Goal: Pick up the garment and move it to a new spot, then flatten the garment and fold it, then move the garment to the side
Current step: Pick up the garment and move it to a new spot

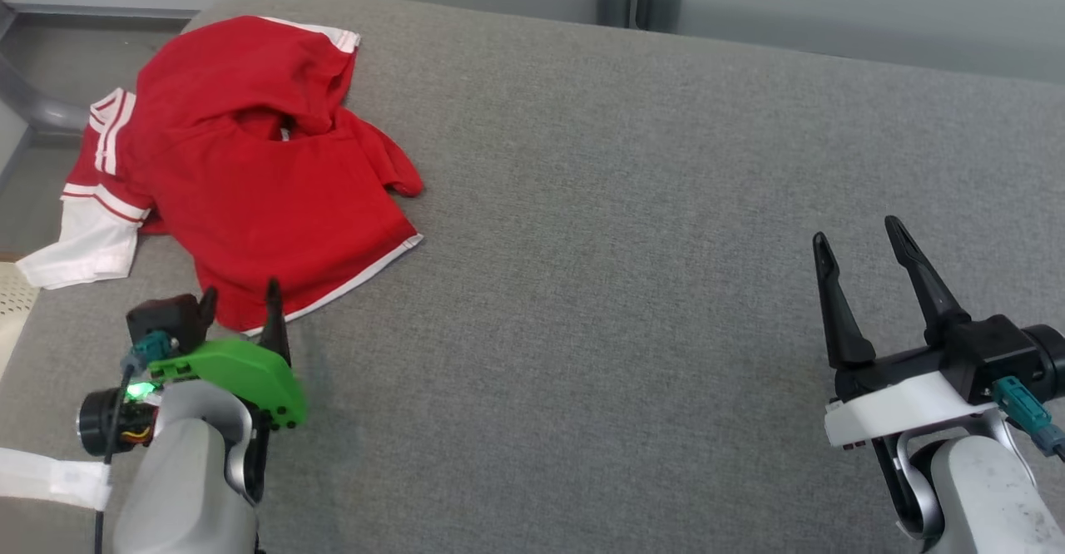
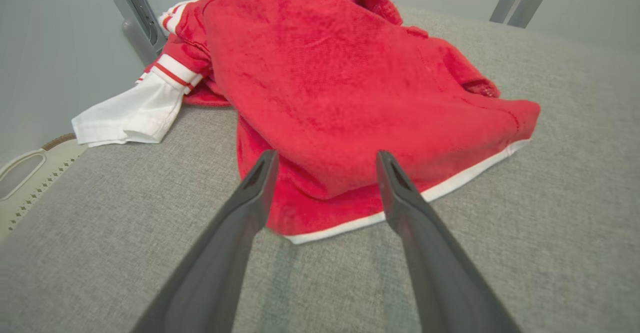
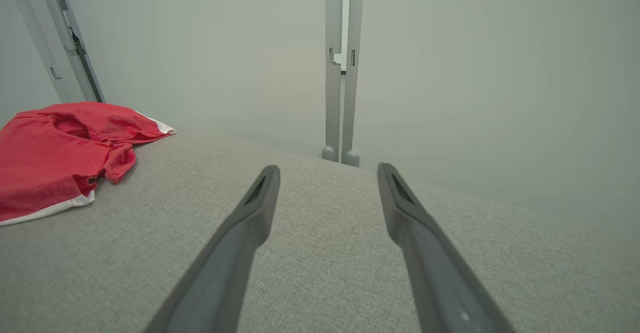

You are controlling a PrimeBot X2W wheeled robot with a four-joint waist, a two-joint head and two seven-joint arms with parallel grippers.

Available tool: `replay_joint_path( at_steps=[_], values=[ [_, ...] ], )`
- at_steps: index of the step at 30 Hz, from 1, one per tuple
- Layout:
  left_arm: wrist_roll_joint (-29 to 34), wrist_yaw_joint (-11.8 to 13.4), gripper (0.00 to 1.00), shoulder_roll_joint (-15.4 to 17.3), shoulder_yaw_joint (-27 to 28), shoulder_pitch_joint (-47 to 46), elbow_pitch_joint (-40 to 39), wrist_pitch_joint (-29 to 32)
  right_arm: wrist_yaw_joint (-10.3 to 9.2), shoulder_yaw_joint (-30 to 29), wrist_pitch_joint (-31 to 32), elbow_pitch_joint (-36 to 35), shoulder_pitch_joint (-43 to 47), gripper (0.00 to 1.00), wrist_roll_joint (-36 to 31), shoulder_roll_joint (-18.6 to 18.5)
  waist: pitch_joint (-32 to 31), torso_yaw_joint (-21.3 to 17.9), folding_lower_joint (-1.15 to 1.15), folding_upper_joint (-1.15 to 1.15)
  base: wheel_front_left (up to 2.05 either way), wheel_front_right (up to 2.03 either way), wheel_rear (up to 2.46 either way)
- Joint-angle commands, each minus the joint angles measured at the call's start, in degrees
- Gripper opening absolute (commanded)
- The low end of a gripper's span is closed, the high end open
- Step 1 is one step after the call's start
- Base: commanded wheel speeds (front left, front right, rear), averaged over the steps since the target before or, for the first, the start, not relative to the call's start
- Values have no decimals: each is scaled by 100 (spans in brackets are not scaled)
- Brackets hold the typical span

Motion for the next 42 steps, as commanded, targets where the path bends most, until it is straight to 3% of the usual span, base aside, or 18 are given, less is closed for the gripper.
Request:
replay_joint_path(
  at_steps=[1, 7, 8, 9, 11, 19, 24, 29, 34, 42],
  values=[
    [5, 91, 100, 44, 44, -240, 245, 83, 0, 10, -18, -1, -120, 100, 25, -19, 436, -396, -1, 0, 0, 0, 0],
    [-126, 75, 100, 212, 105, -787, 1151, 265, 0, 53, -18, 59, -218, 100, 63, -9, 520, -571, -1, 0, 0, 0, 0],
    [-146, 74, 95, 232, 108, -823, 1289, 311, 0, 54, -18, 66, -220, 100, 73, -12, 509, -585, -1, 0, 0, 0, 0],
    [-99, 107, 38, 294, 78, -881, 1423, 326, 0, 58, -18, 79, -226, 100, 83, -27, 501, -603, -1, 0, 0, 0, 0],
    [-113, 63, 0, 349, 67, -985, 1654, 354, 0, 68, -19, 96, -252, 100, 100, -48, 477, -633, -1, 0, 0, 0, 0],
    [-2, -112, 0, 581, -184, -1167, 1885, 423, 0, -83, -18, 145, 14, 100, 98, 36, 123, -587, -1, 0, 0, 0, 0],
    [180, 58, 0, 821, -313, -1242, 1204, 134, 0, -81, -19, 193, 221, 100, 118, 167, -183, -531, -1, 0, 0, 0, 0],
    [263, 30, 0, 1145, -375, -1228, -280, 358, 0, -87, -18, 191, 364, 100, 132, 284, -475, -595, -1, 0, 0, 0, 0],
    [155, -47, 0, 1308, -461, -1039, -2409, 1154, 0, -124, -18, 117, 420, 100, 122, 370, -591, -841, -1, 0, 0, 0, 0],
    [-407, -96, 0, 1110, -714, -736, -5482, 2505, 0, -210, -18, 72, 473, 100, 124, 463, -650, -1495, -1, 0, 0, 0, 0]
  ],
)
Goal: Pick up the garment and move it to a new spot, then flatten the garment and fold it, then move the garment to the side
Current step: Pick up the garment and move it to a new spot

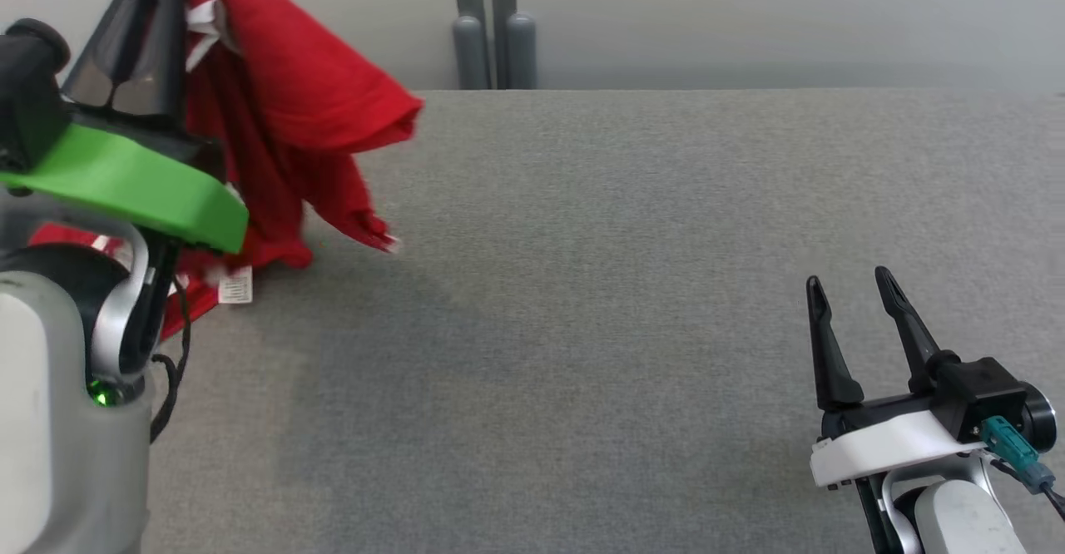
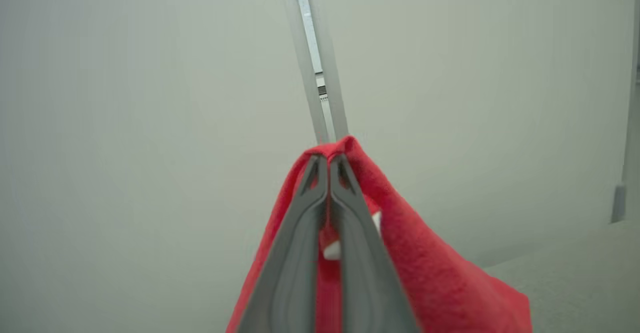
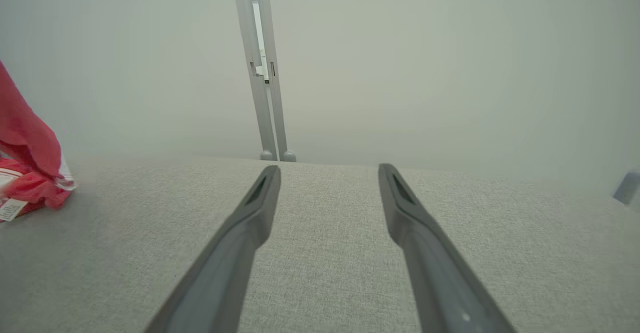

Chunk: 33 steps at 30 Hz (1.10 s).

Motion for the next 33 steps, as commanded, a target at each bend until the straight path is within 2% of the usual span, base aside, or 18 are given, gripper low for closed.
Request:
replay_joint_path(
  at_steps=[1, 6, 10, 15, 20, 23, 24, 26, 29, 30, 31, 32, 33],
  values=[
    [-79, 0, 0, -59, -59, 109, -266, 154, 0, -24, -18, 1, 60, 100, 6, 7, -56, -417, 0, 0, 0, 0, 0],
    [-529, -19, 0, -347, -551, 370, -1004, 846, 0, -26, -18, -24, -44, 100, 18, 42, 9, -1007, 0, 0, 0, 0, 0],
    [-767, -21, 0, -564, -947, 513, -841, 1124, 0, -10, -18, -49, -183, 100, 43, 76, 170, -1523, 0, 0, 0, 0, 0],
    [-597, -32, 0, -904, -1382, 341, 523, 824, 0, -20, -18, -13, -256, 100, 90, 112, 375, -2070, 0, 0, 0, 0, 0],
    [-615, 21, 0, -1281, -1740, 119, 2717, 19, 0, -34, -18, 23, -288, 100, 146, 148, 546, -2459, 0, 0, 0, 0, 0],
    [-976, 24, 0, -1374, -2006, 122, 3698, -398, 0, -36, -18, 40, -281, 100, 163, 152, 602, -2581, 0, 0, 0, 0, 0],
    [-1292, 4, 0, -1390, -2227, 168, 3896, -561, 0, -45, -18, 40, -266, 100, 167, 155, 609, -2597, 0, 0, 0, 0, 0],
    [-1849, 32, 0, -1396, -2717, 266, 4085, -793, 0, -53, -18, 59, -220, 100, 162, 160, 609, -2589, 0, 0, 0, 0, 0],
    [-2578, 203, 0, -1370, -3394, 270, 4167, -1194, 0, -43, -18, 83, -172, 100, 118, 163, 571, -2494, 0, 0, 0, 0, 0],
    [-2758, 244, 9, -1370, -3562, 260, 4151, -1326, 0, -52, -18, 86, -166, 100, 110, 162, 554, -2450, 0, 0, 0, 0, 0],
    [-2938, 287, 45, -1374, -3772, 226, 4132, -1511, 0, -46, -18, 95, -158, 100, 93, 161, 524, -2391, 0, 0, 0, 0, 0],
    [-3078, 309, 100, -1387, -3925, 192, 4115, -1643, 0, -41, -18, 101, -147, 100, 82, 161, 492, -2339, 0, 0, 0, 0, 0],
    [-3268, 351, 100, -1388, -4062, 167, 4079, -1834, 0, -13, -18, 111, -134, 100, 76, 160, 449, -2280, 0, 0, 0, 0, 0]
  ],
)
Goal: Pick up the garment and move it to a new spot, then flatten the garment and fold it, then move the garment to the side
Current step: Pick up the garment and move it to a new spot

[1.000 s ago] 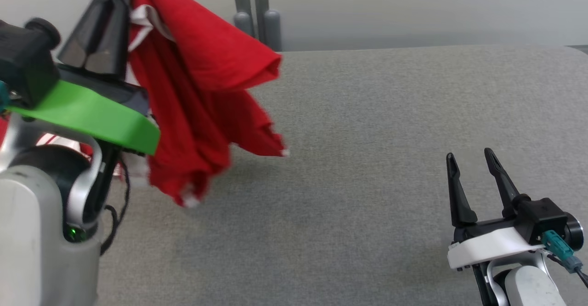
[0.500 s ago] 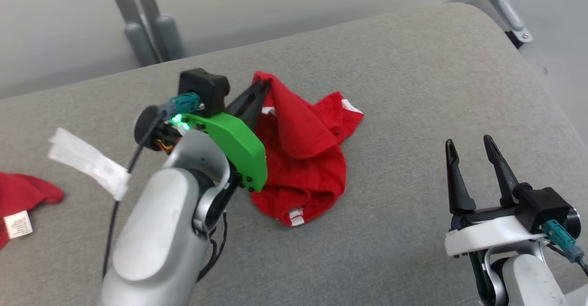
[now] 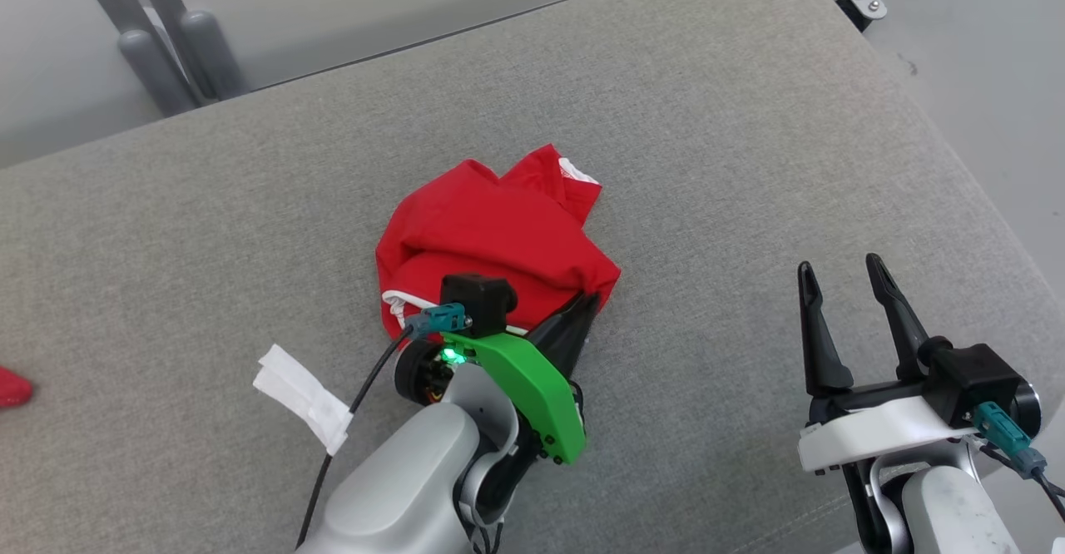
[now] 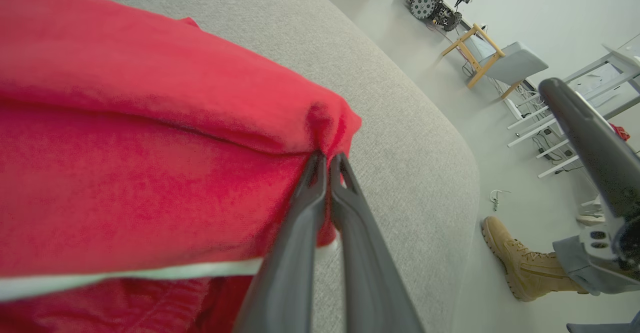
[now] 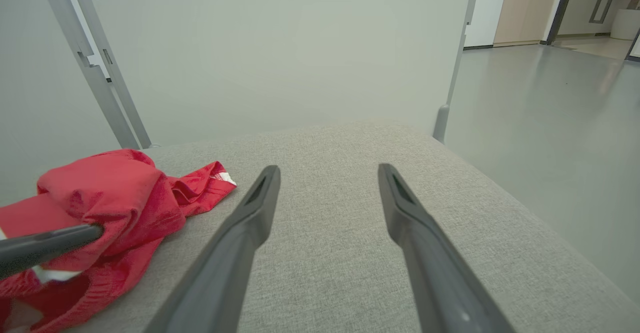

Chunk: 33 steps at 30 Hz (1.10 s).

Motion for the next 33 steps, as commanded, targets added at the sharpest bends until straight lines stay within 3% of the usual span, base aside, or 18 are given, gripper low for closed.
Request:
replay_joint_path(
  at_steps=[1, 7, 11, 16, 19, 21, 28, 33],
  values=[
    [-204, 52, 100, 15, -141, -83, -74, -224, 0, 13, -18, 20, 70, 100, -27, 0, -159, 204, 0, 0, 0, 0, 0],
    [-488, 168, 100, 16, -574, 49, -172, -1064, 0, -19, -18, 2, 210, 100, -90, -73, -436, 593, 0, 0, 0, 0, 0],
    [-241, 396, 100, 167, -305, 394, -214, -1399, 0, -65, -18, -99, 366, 100, -231, -161, -628, 875, 0, 0, 0, 0, 0],
    [294, 892, 100, 455, 848, 1238, -895, -1448, -1, -132, -18, -365, 572, 100, -407, -296, -822, 1268, 0, 0, 0, 0, 0],
    [1004, 1034, 100, 657, 1522, 1878, -1340, -1444, 0, -123, -18, -474, 743, 100, -538, -365, -1012, 1474, 0, 0, 0, 0, 0],
    [1281, 1099, 100, 601, 2034, 2335, -1615, -1446, 0, -160, -18, -542, 808, 100, -570, -424, -1080, 1593, 0, 0, 0, 0, 0],
    [2517, 768, 100, 459, 3304, 3466, -2257, -1447, 0, -405, -18, -650, 1040, 100, -574, -447, -1241, 1944, 0, 0, 0, 0, 0],
    [3208, 363, 100, 305, 3893, 3917, -2475, -1446, 0, -538, -18, -664, 1216, 100, -608, -456, -1396, 2095, 0, 0, 0, 0, 0]
  ],
)
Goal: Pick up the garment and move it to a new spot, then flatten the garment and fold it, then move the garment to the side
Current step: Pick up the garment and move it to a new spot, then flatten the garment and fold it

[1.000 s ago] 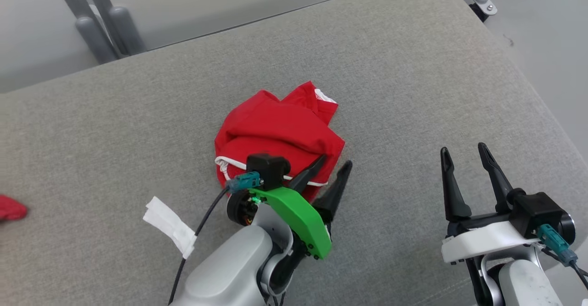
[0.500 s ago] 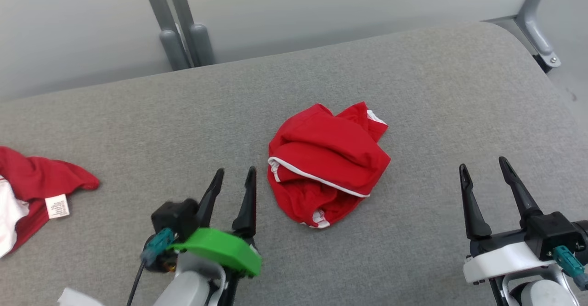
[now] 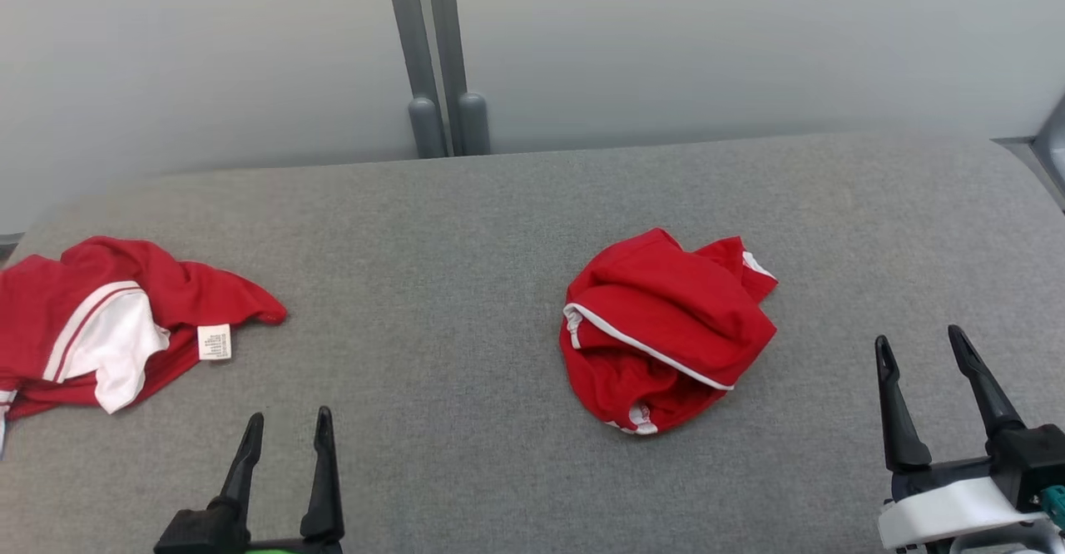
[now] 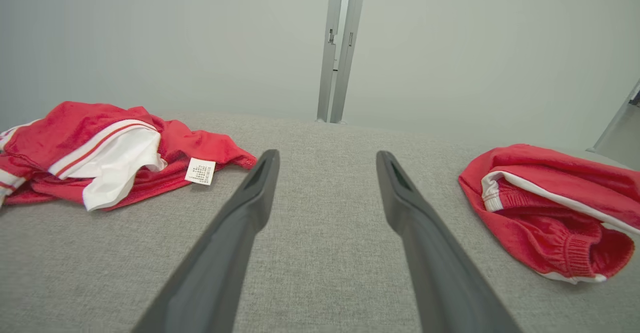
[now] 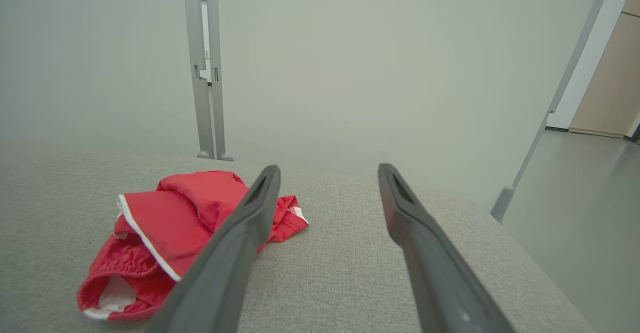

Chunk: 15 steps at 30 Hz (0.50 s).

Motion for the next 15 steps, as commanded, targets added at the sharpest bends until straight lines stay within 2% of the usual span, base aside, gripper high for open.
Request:
replay_joint_path(
  at_steps=[1, 8, 15],
  values=[
    [124, -105, 100, -32, 136, 128, 8, -1, 0, -37, -18, -17, 82, 100, -57, -12, -173, 170, 0, 0, 0, 0, 0],
    [576, -565, 100, -208, 646, 182, 36, -2, 0, -209, -18, 133, 276, 100, -24, 122, -225, 155, 0, 0, 0, 0, 0],
    [740, -736, 100, -279, 894, 169, 49, -2, 0, -206, -18, 385, 210, 100, 55, 203, -209, 18, 0, 0, 0, 0, 0]
  ],
)
